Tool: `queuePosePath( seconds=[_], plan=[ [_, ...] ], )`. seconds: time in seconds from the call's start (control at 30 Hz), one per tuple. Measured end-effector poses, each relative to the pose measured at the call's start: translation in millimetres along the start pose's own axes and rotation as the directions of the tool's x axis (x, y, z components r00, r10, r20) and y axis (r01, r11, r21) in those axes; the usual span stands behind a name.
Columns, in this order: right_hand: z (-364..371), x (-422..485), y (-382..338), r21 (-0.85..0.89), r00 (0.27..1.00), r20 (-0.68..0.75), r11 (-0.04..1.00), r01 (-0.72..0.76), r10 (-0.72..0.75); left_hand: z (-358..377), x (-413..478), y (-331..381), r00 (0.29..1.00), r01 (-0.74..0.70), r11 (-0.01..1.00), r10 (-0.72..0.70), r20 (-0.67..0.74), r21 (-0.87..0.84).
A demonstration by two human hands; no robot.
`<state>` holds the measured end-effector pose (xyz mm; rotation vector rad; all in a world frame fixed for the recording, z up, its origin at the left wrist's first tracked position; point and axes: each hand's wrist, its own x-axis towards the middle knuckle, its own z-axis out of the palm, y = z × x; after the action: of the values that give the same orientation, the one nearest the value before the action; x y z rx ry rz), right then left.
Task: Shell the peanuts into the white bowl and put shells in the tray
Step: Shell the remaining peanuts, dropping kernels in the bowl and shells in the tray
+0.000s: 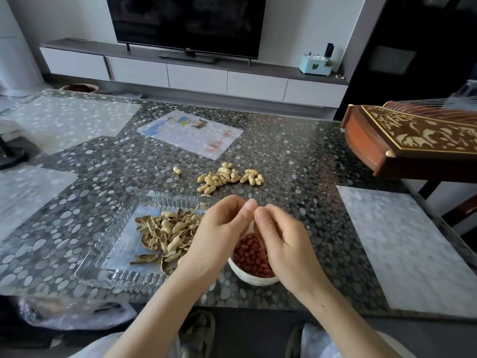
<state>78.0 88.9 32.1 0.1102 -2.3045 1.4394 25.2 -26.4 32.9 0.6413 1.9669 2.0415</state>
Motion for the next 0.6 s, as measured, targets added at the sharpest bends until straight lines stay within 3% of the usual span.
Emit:
queuePosePath(
  seconds=[0.13,0.3,0.43,0.6],
  plan=[
    [0,-1,0,0.017,1.000,-0.022,1.000,-0.006,0.006,8,-3,3,0.987,0.055,0.998,-0.053,0.150,-0.015],
    [6,-1,0,0.022,0.993,-0.117,1.000,-0.002,0.004,10,-5,-2,0.992,-0.045,0.999,0.045,0.119,0.002],
    [4,-1,0,0.117,0.980,-0.160,0.988,-0.098,0.117,14,-8,-4,0.990,-0.046,0.999,0.049,0.132,-0.022],
    [-4,4,-1,0.271,0.954,-0.056,0.924,-0.269,0.294,11,-5,-1,0.991,0.037,0.997,-0.028,0.131,-0.065]
  ],
)
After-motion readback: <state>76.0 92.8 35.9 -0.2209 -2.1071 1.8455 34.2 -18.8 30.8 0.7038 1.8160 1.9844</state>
